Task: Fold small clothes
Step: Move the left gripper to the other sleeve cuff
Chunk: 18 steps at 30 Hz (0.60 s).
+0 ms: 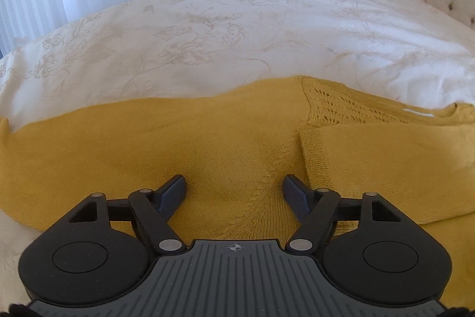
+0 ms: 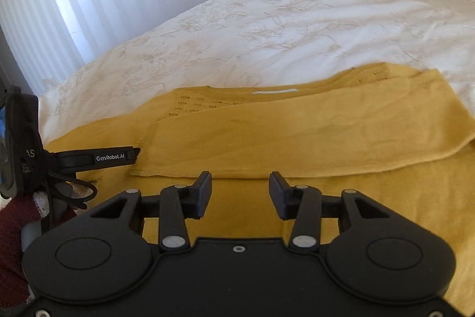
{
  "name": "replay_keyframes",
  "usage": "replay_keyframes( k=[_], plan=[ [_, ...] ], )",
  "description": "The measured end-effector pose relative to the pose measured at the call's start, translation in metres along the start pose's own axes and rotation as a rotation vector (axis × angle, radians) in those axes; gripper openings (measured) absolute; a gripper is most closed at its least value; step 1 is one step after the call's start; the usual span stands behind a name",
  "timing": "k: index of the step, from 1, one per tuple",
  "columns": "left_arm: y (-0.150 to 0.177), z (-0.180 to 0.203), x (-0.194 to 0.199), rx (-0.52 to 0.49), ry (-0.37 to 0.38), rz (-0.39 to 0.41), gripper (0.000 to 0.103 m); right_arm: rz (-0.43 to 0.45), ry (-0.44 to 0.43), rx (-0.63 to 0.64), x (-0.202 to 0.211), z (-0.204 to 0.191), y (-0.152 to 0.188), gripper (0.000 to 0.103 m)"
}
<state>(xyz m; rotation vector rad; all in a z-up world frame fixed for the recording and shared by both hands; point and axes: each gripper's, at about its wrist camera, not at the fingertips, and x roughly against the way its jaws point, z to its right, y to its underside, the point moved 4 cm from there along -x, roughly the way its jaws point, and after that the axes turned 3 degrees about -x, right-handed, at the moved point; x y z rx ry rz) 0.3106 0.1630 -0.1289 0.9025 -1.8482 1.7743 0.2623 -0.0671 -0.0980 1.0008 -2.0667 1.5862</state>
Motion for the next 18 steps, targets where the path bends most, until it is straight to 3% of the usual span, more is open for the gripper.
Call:
replay_keyframes(
  k=[5, 10, 15, 18],
  plan=[
    [0.012, -0.007, -0.003, 0.031, 0.023, 0.104, 0.084, 0.005, 0.04, -0.037, 0.025, 0.017, 0.017, 0.053],
    [0.015, -0.012, 0.0, 0.065, 0.069, 0.153, 0.085, 0.032, 0.065, -0.011, 0.032, 0.019, 0.037, 0.054],
    [0.016, -0.018, 0.004, 0.079, 0.124, 0.155, 0.084, 0.082, 0.104, 0.059, 0.027, 0.019, 0.06, 0.056],
    [0.015, -0.022, 0.016, 0.0, 0.098, 0.11, 0.084, 0.107, 0.122, 0.096, 0.029, 0.016, 0.063, 0.056]
  ],
)
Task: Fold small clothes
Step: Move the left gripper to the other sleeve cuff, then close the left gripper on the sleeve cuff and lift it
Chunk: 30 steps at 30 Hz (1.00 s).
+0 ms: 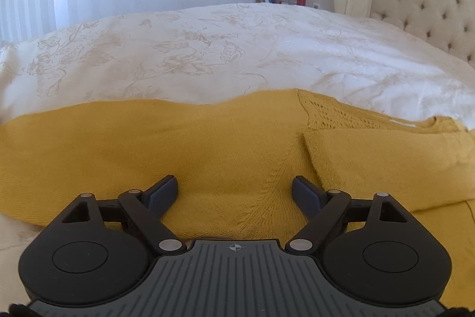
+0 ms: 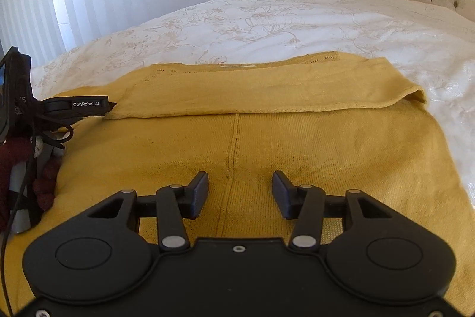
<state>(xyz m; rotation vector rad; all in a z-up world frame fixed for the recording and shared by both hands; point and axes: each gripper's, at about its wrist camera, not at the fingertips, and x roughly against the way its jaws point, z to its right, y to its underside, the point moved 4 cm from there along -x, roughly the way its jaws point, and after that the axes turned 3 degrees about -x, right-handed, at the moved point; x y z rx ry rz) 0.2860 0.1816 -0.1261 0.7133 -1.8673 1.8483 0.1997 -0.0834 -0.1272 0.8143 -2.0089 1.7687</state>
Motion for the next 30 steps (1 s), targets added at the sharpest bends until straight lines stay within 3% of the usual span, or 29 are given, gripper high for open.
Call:
replay_keyframes(
  k=[3, 10, 14, 17, 23, 24, 30],
  plan=[
    [-0.006, -0.021, 0.027, -0.038, -0.036, 0.0, 0.084, 0.013, -0.016, 0.004, 0.006, 0.0, -0.004, 0.057],
    [-0.041, -0.127, 0.071, 0.062, -0.166, 0.044, 0.084, 0.033, -0.093, 0.024, 0.021, -0.022, -0.016, 0.058],
    [-0.046, -0.2, 0.079, 0.191, -0.289, 0.036, 0.084, 0.048, -0.161, 0.033, 0.025, -0.044, -0.027, 0.059],
    [-0.038, -0.25, 0.083, 0.338, -0.339, 0.022, 0.084, 0.057, -0.198, 0.046, 0.026, -0.062, -0.035, 0.059],
    [-0.002, -0.306, 0.079, 0.552, -0.355, -0.043, 0.081, 0.062, -0.268, 0.07, 0.025, -0.091, -0.046, 0.059],
    [0.006, -0.311, 0.078, 0.576, -0.349, -0.06, 0.075, 0.062, -0.276, 0.075, 0.025, -0.094, -0.047, 0.059],
    [0.022, -0.321, 0.06, 0.62, -0.306, -0.107, 0.071, 0.047, -0.286, 0.099, 0.018, -0.102, -0.049, 0.062]
  ],
)
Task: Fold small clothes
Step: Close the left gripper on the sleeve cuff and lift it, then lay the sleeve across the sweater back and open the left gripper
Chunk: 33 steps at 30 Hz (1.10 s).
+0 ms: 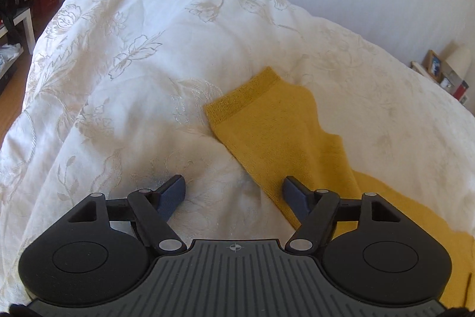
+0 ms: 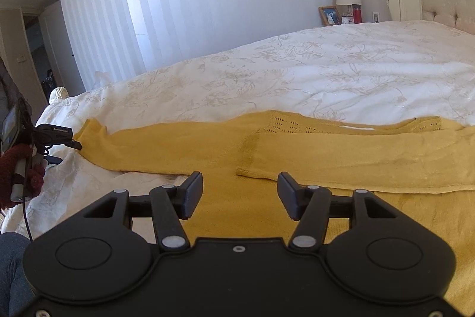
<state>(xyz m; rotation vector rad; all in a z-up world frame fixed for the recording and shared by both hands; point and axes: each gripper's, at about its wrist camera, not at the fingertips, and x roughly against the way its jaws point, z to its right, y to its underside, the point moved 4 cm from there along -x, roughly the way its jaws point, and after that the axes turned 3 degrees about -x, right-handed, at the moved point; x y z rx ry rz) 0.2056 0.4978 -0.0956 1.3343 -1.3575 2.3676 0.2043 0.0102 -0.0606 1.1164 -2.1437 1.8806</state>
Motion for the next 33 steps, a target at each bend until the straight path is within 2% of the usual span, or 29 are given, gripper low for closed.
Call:
replay_keyframes(
  k=[2, 4, 6, 7, 9, 12, 16, 21, 27, 30, 33],
  plan=[
    [-0.003, 0.003, -0.005, 0.001, 0.015, 0.002, 0.07, -0.007, 0.005, 0.005, -0.001, 0.0, 0.0, 0.062],
    [-0.007, 0.006, -0.01, 0.006, 0.021, 0.001, 0.055, -0.014, 0.011, 0.001, -0.001, 0.001, 0.002, 0.062],
    [-0.01, 0.009, -0.013, 0.015, 0.051, -0.001, 0.015, -0.02, 0.017, -0.006, -0.001, 0.003, 0.004, 0.062],
    [-0.012, 0.011, -0.012, 0.025, 0.064, 0.001, 0.013, -0.023, 0.02, -0.01, -0.001, 0.004, 0.005, 0.062],
    [-0.014, 0.017, -0.003, 0.028, 0.054, 0.028, 0.011, -0.027, 0.024, -0.016, 0.0, 0.005, 0.007, 0.062],
    [-0.017, 0.041, 0.021, -0.028, 0.057, 0.083, 0.009, -0.031, 0.028, -0.021, 0.004, 0.008, 0.009, 0.062],
    [-0.018, 0.088, 0.065, -0.144, 0.138, 0.159, 0.009, -0.03, 0.033, -0.037, 0.012, 0.015, 0.012, 0.062],
    [-0.01, 0.174, 0.116, -0.29, 0.271, 0.234, 0.009, -0.019, 0.047, -0.081, 0.027, 0.028, 0.016, 0.062],
    [0.036, 0.289, 0.142, -0.423, 0.441, 0.224, 0.009, 0.004, 0.071, -0.126, 0.05, 0.044, 0.023, 0.062],
    [0.074, 0.337, 0.136, -0.487, 0.496, 0.191, 0.009, 0.012, 0.089, -0.137, 0.062, 0.054, 0.027, 0.062],
    [0.112, 0.376, 0.122, -0.548, 0.52, 0.15, 0.009, 0.02, 0.116, -0.158, 0.075, 0.067, 0.031, 0.062]
  ],
)
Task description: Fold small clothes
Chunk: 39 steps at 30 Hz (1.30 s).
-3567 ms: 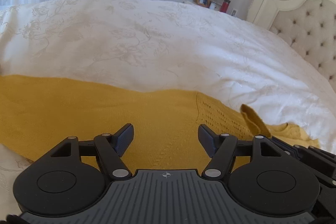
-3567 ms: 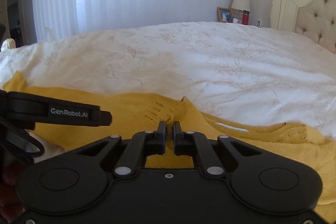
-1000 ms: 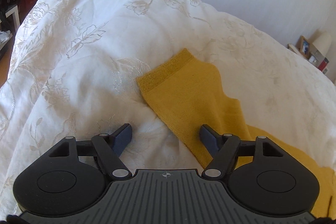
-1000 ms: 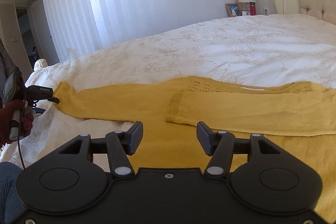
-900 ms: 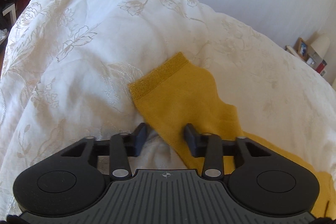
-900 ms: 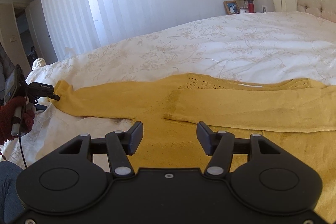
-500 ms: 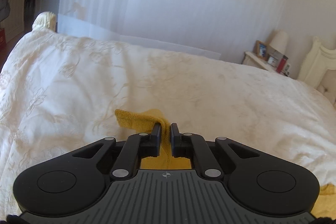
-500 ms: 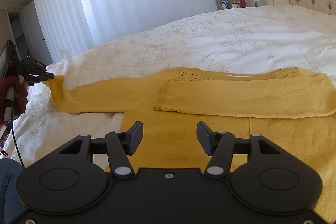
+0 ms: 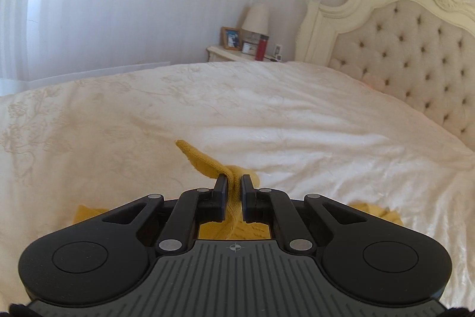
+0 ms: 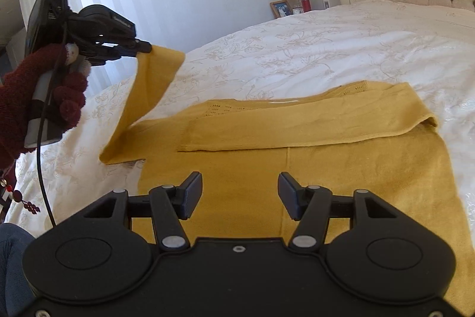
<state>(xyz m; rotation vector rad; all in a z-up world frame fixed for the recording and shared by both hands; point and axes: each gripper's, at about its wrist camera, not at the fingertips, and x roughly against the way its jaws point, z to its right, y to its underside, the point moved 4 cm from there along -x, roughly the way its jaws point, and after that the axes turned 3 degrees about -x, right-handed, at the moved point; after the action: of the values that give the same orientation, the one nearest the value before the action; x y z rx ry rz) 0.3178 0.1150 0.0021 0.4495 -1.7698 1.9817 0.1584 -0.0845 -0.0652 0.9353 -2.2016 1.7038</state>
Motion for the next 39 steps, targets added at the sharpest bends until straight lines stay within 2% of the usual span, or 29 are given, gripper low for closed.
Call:
replay_keyframes(
  k=[4, 6, 9, 11, 13, 16, 19, 25, 29, 33, 39],
  plan=[
    [0.026, 0.045, -0.032, -0.07, 0.006, -0.077, 0.012, -0.001, 0.038, -0.049, 0.01, 0.022, 0.003, 0.062],
    [0.035, 0.062, -0.033, -0.102, 0.019, -0.088, 0.012, -0.003, 0.051, -0.073, 0.013, 0.032, 0.005, 0.062],
    [0.038, 0.083, -0.022, -0.144, 0.058, -0.073, 0.022, -0.011, 0.067, -0.102, 0.014, 0.042, 0.008, 0.062],
    [0.04, 0.09, -0.007, -0.185, 0.075, -0.039, 0.032, -0.018, 0.071, -0.116, 0.012, 0.046, 0.009, 0.062],
    [0.046, 0.092, 0.01, -0.231, 0.066, 0.004, 0.037, -0.025, 0.074, -0.121, 0.011, 0.048, 0.01, 0.062],
    [0.066, 0.08, 0.027, -0.281, 0.009, 0.019, 0.04, -0.035, 0.071, -0.123, 0.007, 0.049, 0.011, 0.062],
    [0.093, 0.054, 0.035, -0.282, -0.067, -0.022, 0.041, -0.046, 0.062, -0.118, -0.002, 0.048, 0.008, 0.062],
    [0.134, -0.022, 0.031, -0.099, -0.195, -0.198, 0.041, -0.054, 0.042, -0.059, -0.022, 0.036, -0.01, 0.062],
    [0.147, -0.061, 0.022, 0.012, -0.235, -0.258, 0.042, -0.059, 0.019, -0.006, -0.042, 0.024, -0.027, 0.062],
    [0.149, -0.073, 0.02, 0.079, -0.21, -0.255, 0.047, -0.071, 0.0, 0.026, -0.068, 0.012, -0.042, 0.062],
    [0.161, -0.061, 0.019, -0.022, -0.248, -0.198, 0.053, -0.09, -0.012, 0.05, -0.11, -0.003, -0.059, 0.062]
  ],
)
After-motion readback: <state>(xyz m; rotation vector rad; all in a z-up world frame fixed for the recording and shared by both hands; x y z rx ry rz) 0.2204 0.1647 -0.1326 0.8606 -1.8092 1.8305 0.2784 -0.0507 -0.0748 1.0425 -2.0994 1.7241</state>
